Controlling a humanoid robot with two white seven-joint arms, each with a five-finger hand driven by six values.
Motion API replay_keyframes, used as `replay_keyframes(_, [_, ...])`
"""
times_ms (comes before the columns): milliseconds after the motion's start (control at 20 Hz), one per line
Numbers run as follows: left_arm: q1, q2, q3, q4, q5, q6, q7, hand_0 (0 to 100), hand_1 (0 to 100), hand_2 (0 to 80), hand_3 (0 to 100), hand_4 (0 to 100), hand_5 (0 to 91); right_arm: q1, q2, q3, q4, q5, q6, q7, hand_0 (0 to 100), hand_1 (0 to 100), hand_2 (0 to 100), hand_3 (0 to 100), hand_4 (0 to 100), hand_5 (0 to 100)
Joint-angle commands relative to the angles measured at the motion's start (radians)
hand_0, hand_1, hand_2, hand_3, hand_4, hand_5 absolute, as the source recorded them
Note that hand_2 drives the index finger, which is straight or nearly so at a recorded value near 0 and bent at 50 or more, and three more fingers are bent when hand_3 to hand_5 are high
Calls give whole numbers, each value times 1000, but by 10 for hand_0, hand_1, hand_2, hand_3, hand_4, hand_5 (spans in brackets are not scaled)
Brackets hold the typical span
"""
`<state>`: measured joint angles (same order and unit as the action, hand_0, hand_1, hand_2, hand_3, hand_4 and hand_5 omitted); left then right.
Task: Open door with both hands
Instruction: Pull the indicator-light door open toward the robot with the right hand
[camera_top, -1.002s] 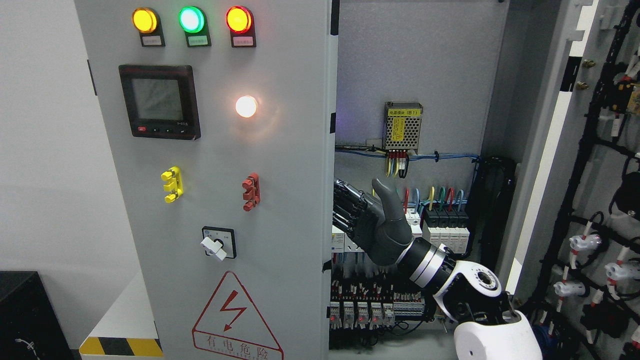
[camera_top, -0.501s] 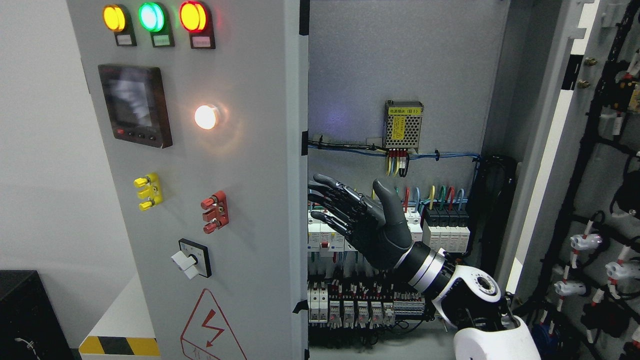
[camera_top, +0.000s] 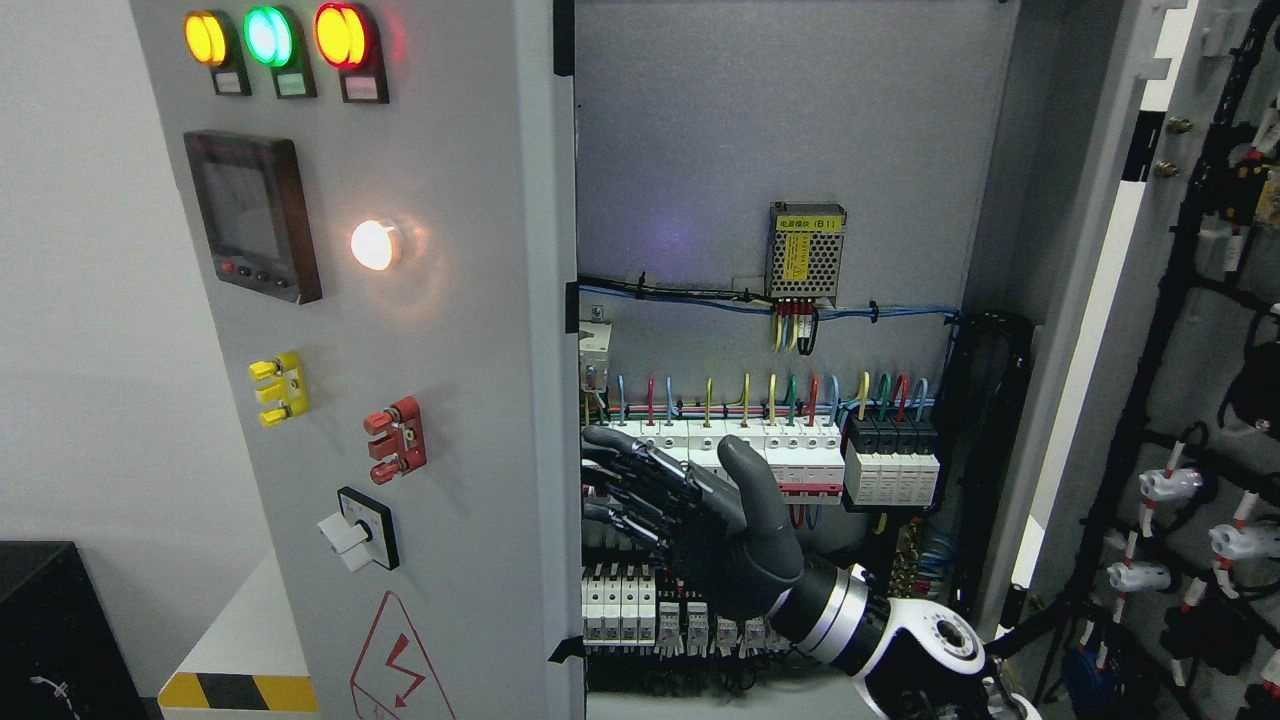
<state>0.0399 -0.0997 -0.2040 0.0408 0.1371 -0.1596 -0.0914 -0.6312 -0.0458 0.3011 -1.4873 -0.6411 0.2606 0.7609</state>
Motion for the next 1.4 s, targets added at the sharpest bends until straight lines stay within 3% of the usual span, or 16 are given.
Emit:
replay_keyframes(0, [0, 0, 0, 1, -1, 0, -4, 0, 0, 0, 0, 0, 0, 100, -40, 158, -156, -17, 26, 6, 0, 0, 0, 0, 0, 0])
replay_keyframes(451, [0, 0, 0, -1, -1, 0, -4, 0, 0, 0, 0, 0, 0, 140, -42, 213, -171, -6, 46, 5, 0, 0, 0, 0, 0, 0])
replay_keyframes(1352, [0, 0, 0, 1, 1, 0, -4, 0, 0, 0, 0, 0, 0, 131, -22, 335, -177, -3, 49, 0, 0, 0, 0, 0, 0, 0])
